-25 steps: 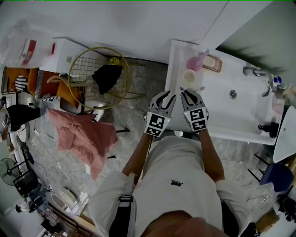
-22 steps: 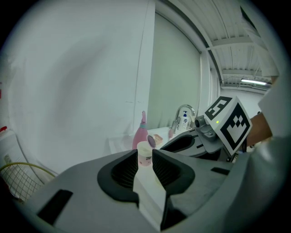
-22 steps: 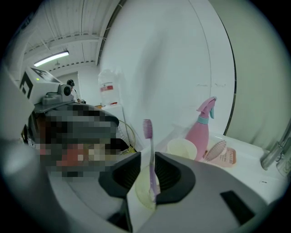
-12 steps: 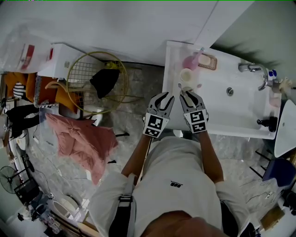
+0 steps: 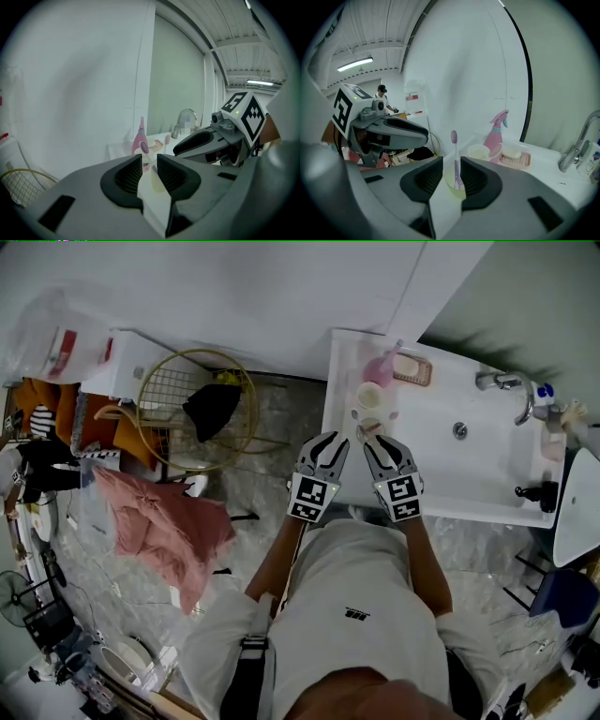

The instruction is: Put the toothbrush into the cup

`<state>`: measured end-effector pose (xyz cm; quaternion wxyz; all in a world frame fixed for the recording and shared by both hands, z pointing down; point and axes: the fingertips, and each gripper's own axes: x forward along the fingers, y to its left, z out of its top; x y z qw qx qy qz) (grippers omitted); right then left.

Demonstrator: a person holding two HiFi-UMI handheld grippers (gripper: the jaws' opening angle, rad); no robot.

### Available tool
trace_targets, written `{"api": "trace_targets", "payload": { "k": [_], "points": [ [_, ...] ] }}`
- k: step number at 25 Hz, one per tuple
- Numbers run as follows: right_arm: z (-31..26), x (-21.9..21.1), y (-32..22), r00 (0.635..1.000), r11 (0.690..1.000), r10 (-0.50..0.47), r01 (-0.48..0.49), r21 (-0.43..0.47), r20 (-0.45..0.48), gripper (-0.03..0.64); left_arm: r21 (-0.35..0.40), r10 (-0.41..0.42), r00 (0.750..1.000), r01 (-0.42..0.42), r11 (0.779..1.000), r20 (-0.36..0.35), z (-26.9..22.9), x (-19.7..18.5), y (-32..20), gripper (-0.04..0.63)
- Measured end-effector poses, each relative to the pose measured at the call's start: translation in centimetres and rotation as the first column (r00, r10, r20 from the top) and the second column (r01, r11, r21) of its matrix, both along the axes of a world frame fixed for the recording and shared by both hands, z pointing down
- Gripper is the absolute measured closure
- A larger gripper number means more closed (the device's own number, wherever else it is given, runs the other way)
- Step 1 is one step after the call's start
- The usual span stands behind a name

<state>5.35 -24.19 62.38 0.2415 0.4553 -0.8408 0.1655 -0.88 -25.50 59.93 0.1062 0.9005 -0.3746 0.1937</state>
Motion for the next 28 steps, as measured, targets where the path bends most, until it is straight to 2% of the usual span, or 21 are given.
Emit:
{"api": "trace_targets", "payload": {
  "k": [8, 17, 28],
  "points": [
    [-2.1, 1.9, 1.7, 0.997, 0.997, -0.074, 0.073, 0.036, 0.025, 0.492, 0.009, -0.097, 0.995, 0.097, 0.995, 0.024, -1.0, 1.2, 1.5, 0.5],
    [-3.3, 3.4, 2.4, 0.986, 0.987, -0.153, 0.148, 0.069, 0.072, 0.492, 0.033, -0.207, 0.977, 0.206, 0.978, 0.049, -1.9, 1.9, 3.2, 0.5],
    [-3.4, 5.1, 2.3, 0.977, 0.981, -0.18, 0.17, 0.09, 0.115, 0.494, 0.047, -0.261, 0.963, 0.259, 0.965, 0.067, -1.8, 3.5, 4.2, 0.5]
  ]
}}
